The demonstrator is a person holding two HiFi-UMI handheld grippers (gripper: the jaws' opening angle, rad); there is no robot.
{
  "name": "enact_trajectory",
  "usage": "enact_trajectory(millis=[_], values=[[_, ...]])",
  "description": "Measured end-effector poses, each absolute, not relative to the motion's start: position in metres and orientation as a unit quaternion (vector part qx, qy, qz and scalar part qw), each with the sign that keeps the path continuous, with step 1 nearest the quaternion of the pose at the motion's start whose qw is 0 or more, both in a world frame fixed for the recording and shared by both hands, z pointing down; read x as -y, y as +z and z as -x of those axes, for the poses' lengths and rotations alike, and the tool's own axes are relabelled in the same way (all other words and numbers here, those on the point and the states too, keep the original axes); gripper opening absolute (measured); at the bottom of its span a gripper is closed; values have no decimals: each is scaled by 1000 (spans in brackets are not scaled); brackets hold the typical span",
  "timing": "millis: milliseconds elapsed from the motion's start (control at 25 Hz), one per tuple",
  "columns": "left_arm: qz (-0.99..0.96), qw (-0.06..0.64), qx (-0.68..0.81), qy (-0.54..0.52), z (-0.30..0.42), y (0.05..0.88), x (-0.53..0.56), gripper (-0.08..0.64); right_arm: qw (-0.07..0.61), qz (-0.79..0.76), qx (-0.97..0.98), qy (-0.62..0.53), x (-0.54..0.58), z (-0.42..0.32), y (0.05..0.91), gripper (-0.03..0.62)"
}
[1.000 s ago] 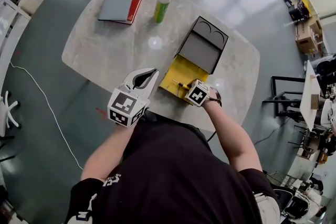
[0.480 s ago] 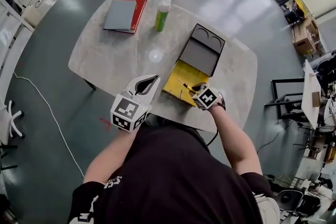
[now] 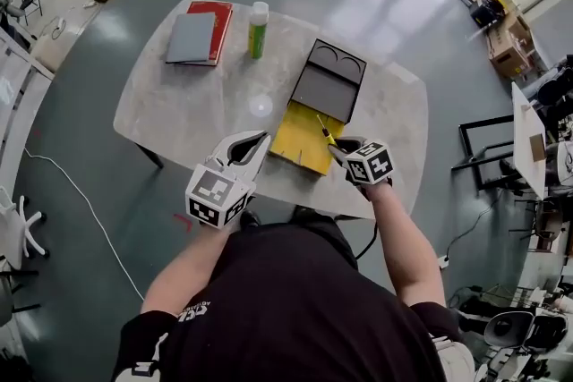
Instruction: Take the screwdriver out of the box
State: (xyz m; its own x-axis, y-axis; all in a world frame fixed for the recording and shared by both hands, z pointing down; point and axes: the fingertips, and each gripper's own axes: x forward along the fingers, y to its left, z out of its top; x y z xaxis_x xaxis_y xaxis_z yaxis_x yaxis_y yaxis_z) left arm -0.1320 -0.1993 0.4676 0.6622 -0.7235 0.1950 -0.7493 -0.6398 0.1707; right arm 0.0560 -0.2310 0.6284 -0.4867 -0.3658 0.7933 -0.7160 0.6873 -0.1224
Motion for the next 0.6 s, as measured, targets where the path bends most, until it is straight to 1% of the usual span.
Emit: enact_trajectory(millis=[200, 440, 600], values=[[-897, 119, 421, 60, 123, 461, 202, 2, 304, -334, 858, 245, 226, -75, 591, 83], [-889, 119, 437, 63, 100, 449, 207, 2, 223, -317, 890, 239, 208, -101, 536, 83], [-884, 117, 447, 63, 84, 443, 211, 2, 135, -319, 897, 274, 203, -125, 505, 83]])
